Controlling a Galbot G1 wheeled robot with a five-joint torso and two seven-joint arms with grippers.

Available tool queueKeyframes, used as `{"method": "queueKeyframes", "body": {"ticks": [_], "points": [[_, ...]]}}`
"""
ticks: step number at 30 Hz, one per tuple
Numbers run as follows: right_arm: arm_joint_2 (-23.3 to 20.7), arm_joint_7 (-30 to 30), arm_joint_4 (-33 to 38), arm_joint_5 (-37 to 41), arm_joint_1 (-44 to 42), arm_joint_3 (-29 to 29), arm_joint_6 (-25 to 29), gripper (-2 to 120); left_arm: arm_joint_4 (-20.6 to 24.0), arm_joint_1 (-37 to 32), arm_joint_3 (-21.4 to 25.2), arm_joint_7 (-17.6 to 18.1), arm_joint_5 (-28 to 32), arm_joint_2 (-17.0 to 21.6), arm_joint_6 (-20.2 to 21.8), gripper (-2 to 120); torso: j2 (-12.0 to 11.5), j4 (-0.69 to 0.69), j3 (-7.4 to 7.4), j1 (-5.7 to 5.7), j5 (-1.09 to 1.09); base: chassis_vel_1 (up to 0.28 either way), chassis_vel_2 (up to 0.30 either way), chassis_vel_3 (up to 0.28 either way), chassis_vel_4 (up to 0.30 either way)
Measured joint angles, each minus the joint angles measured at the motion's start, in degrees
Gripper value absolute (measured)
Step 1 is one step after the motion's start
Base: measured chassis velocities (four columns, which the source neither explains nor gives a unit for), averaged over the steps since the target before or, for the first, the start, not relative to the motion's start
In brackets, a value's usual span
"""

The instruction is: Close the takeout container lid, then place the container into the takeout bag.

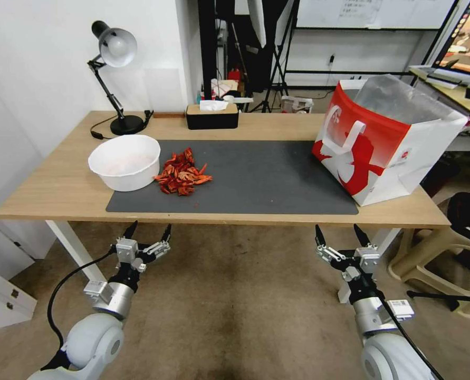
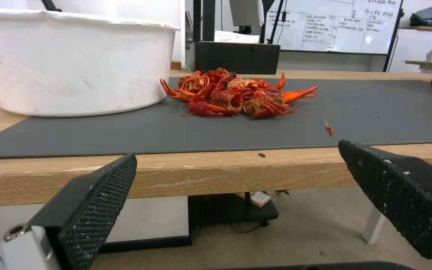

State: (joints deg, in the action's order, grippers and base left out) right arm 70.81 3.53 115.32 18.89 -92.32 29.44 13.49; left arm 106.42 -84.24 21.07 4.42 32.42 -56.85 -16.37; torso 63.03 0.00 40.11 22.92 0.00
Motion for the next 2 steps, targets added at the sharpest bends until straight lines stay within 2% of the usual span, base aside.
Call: {"method": "queueKeyframes", "body": {"ticks": [2], "points": [[0.00, 0.00, 0.01, 0.00, 0.00, 0.00, 0.00, 100, 0.00, 0.00, 0.00, 0.00, 0.00, 0.00, 0.01, 100, 0.00, 0.00, 0.00, 0.00, 0.00, 0.000, 0.000, 0.000, 0.000]]}}
